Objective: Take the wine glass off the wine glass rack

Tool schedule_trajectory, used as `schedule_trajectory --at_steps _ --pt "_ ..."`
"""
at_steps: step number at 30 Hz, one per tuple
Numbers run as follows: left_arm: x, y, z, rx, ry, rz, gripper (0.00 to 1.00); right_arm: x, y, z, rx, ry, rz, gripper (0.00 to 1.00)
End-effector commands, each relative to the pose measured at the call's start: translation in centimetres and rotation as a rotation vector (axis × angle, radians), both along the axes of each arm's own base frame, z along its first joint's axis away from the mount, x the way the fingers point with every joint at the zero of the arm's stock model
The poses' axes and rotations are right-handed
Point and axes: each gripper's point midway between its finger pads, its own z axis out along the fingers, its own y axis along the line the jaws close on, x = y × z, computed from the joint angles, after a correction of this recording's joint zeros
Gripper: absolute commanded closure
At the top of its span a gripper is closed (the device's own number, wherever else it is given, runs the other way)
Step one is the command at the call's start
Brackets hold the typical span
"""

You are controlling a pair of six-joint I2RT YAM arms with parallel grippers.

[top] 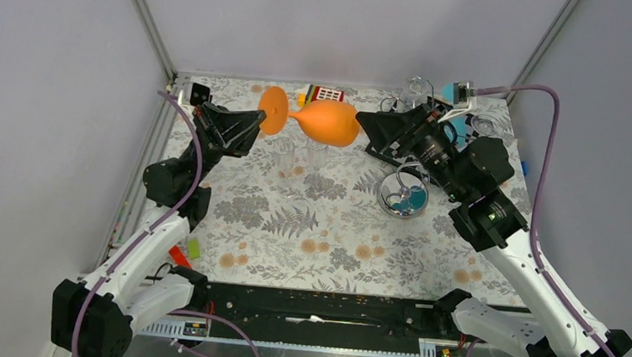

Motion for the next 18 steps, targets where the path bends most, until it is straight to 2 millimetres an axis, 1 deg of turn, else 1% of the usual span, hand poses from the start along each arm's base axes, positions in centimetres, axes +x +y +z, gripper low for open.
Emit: schedule_trajectory --at_steps 1,4,7,10,14,16,18 --pt "-4.3 1.9 3.3 -0.116 -0.169 -0.055 1.0 -3.7 1.5 4.3 0.091 -0.136 0.23 0.13" --pt "-4.9 2.3 4.0 -0.138 -0.192 -0.053 1.0 -4.4 1.9 4.7 0.138 -0.136 0.296 0.16" --pt "-5.5 2.7 4.8 -0.16 -0.218 -0.045 1.0 -5.1 2.6 5.6 0.198 -0.131 0.388 0.22" --pt "-6.2 2.9 5.7 -0.169 -0.253 -0.043 1.0 -7.0 3.2 7.3 0.249 -0.194 0.519 0.29" --pt "-6.9 3.4 6.8 -0.197 -0.295 -0.042 1.0 -10.5 3.6 9.6 0.311 -0.329 0.73 0.33" --pt "-7.5 3.6 7.5 -0.207 -0.331 -0.045 1.0 -11.7 3.5 10.2 0.338 -0.366 0.801 0.36" --pt "-8.2 3.6 8.3 -0.209 -0.373 -0.048 1.0 -12.3 3.4 10.6 0.355 -0.376 0.85 0.39"
